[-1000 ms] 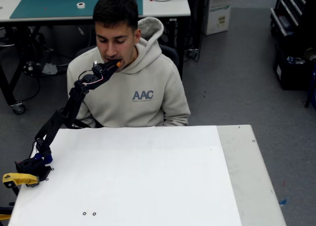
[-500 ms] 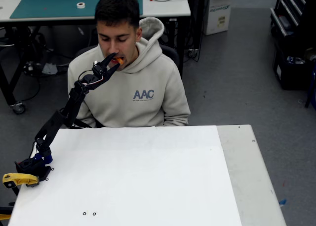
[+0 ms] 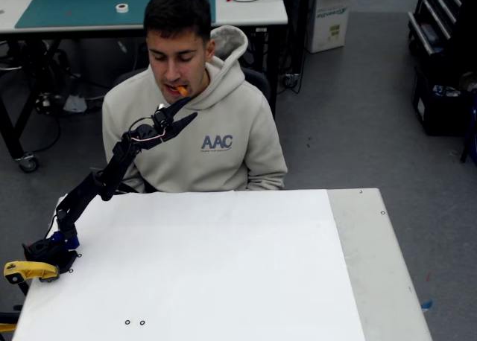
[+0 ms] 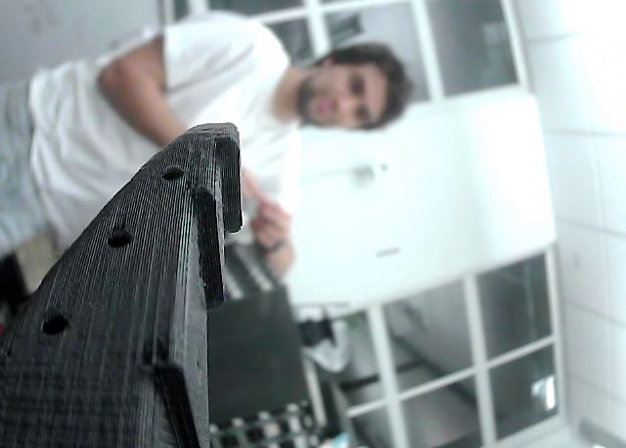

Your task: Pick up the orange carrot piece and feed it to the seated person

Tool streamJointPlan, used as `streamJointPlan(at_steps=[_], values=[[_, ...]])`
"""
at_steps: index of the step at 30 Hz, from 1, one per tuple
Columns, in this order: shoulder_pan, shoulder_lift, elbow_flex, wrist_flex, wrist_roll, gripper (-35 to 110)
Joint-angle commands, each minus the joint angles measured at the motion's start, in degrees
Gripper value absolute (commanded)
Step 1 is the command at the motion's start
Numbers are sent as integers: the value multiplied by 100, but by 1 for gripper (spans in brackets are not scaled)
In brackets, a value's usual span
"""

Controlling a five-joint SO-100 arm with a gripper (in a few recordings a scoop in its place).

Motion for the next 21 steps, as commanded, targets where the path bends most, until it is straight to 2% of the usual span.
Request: streamJointPlan(at_steps=[1, 8, 15, 21], values=[[114, 290, -352, -53, -26, 33], [141, 290, -352, -53, -9, 27], [88, 290, -343, -53, -9, -4], [88, 290, -343, -53, 0, -1]])
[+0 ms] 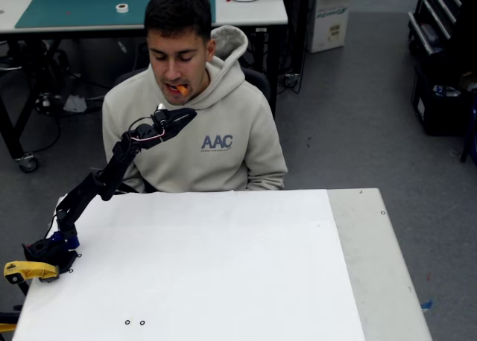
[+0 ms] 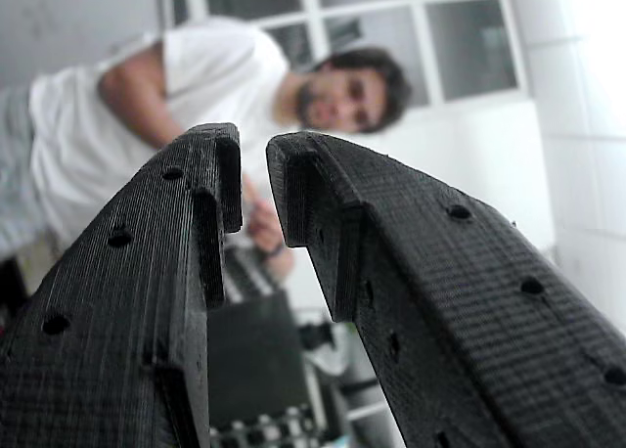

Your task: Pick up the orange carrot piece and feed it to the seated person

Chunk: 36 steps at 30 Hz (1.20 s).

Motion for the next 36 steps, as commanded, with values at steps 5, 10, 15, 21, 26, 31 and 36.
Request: streamJointPlan(at_steps=[5, 10, 15, 21, 26, 31, 36], values=[[53, 299, -53, -44, 9, -3], [44, 694, 1107, -44, 9, -3], [53, 1854, 2593, -53, 431, -3], [44, 3384, 4491, -53, 1890, -3], [0, 4755, 6047, -53, 2927, -3], [-439, 6100, 7532, -53, 3753, -3], [-853, 7348, 9114, -53, 4649, -3]])
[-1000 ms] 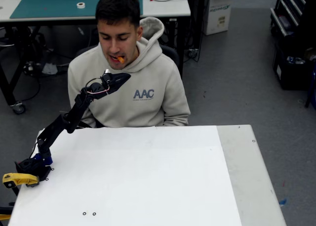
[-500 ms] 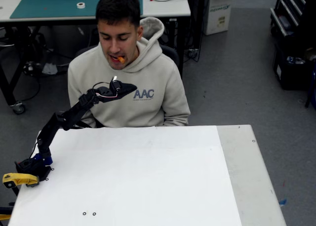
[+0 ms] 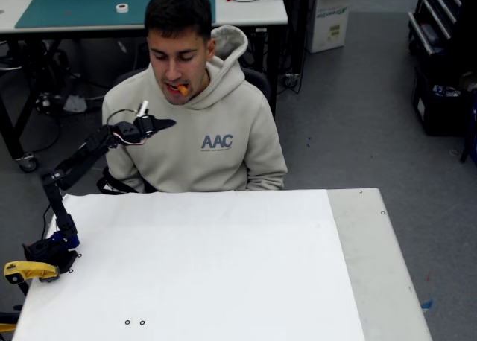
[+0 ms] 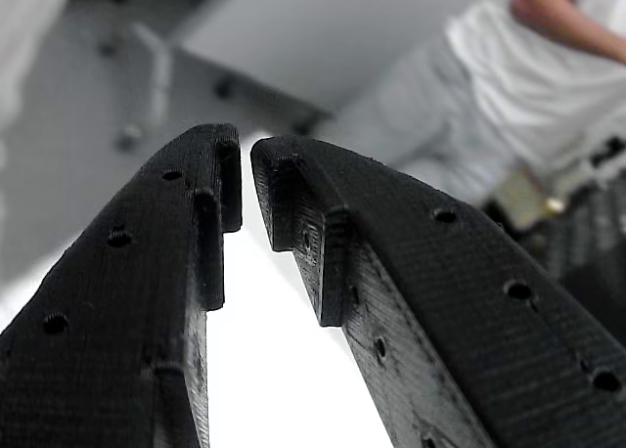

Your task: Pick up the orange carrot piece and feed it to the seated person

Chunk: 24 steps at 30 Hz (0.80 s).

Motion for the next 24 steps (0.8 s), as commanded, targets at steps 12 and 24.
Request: streamJointPlan(at_steps=[12, 24], values=[[-369, 4104, 4702, -53, 2171, -3], [-431, 6653, 8262, 44, 3700, -3]])
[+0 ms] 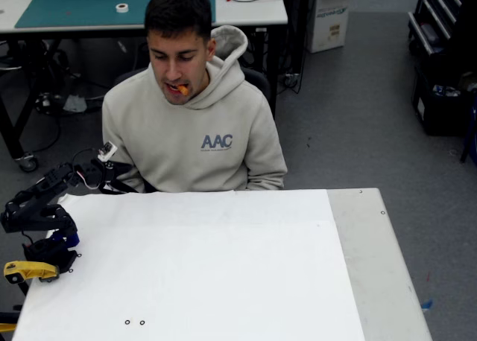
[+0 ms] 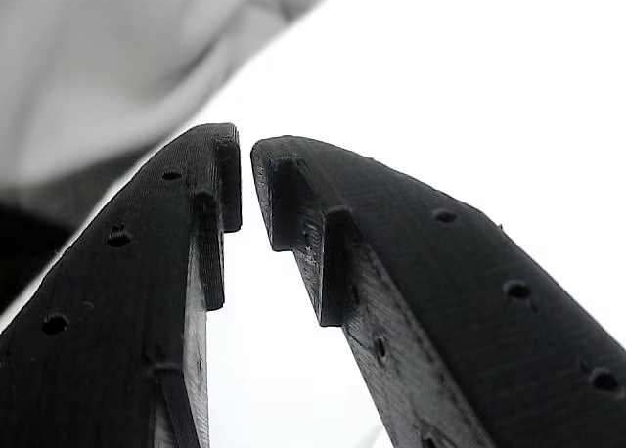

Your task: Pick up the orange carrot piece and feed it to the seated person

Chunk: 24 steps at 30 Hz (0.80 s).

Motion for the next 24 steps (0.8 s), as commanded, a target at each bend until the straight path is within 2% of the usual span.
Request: streamJointPlan(at_steps=[1, 13, 17, 24], values=[[62, 993, 756, 149, 229, -3], [35, 2320, 1547, 2452, 229, -3], [-290, 2355, 1547, 2795, 220, -3], [-369, 2347, 2092, 2804, 220, -3]])
